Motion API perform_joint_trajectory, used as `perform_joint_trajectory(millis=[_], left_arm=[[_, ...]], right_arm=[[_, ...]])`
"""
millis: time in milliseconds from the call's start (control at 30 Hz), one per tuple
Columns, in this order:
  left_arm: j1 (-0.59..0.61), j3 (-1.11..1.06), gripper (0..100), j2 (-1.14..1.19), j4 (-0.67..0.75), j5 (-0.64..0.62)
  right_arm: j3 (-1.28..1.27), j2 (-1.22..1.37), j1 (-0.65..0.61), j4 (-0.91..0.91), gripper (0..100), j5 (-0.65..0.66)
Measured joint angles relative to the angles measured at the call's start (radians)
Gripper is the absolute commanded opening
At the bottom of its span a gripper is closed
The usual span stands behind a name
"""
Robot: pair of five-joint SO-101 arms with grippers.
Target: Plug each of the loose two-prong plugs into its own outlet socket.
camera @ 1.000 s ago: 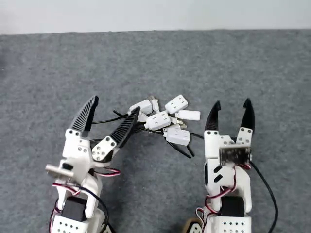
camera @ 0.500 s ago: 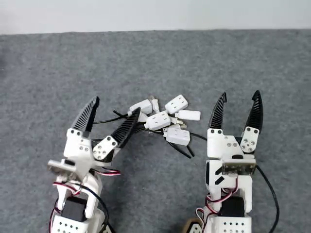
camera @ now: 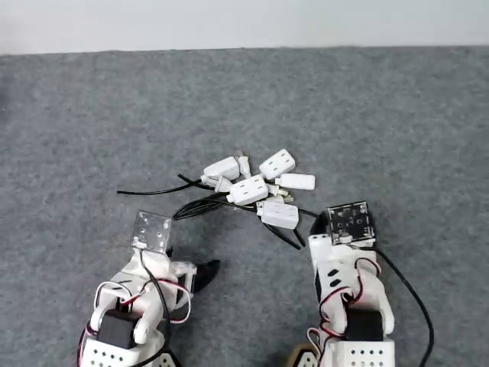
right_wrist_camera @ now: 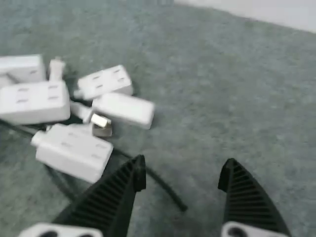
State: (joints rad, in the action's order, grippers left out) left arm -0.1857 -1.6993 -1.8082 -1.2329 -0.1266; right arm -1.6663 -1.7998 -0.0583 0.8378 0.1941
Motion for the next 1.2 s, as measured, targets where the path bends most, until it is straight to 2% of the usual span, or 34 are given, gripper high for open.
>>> perform_joint_trajectory(millis=[167, 567, 833, 967, 1200], left_arm=[[0.0, 0.0, 34, 0.0, -0.025, 0.0], [-0.009, 0.0, 34, 0.0, -0.025, 0.0], [-0.009, 0.0, 34, 0.0, -0.02, 0.114], [-0.005, 0.0, 34, 0.0, 0.103, 0.124], [0.144, 0.0, 34, 0.0, 0.299, 0.126]], right_arm=[[0.0, 0.0, -0.046, 0.011, 24.0, 0.0], [0.0, 0.0, -0.051, 0.025, 23.9, 0.0], [0.0, 0.0, -0.104, 0.083, 24.0, 0.0], [0.0, 0.0, -0.104, 0.086, 24.0, 0.0], [0.0, 0.0, -0.11, 0.086, 23.9, 0.0]])
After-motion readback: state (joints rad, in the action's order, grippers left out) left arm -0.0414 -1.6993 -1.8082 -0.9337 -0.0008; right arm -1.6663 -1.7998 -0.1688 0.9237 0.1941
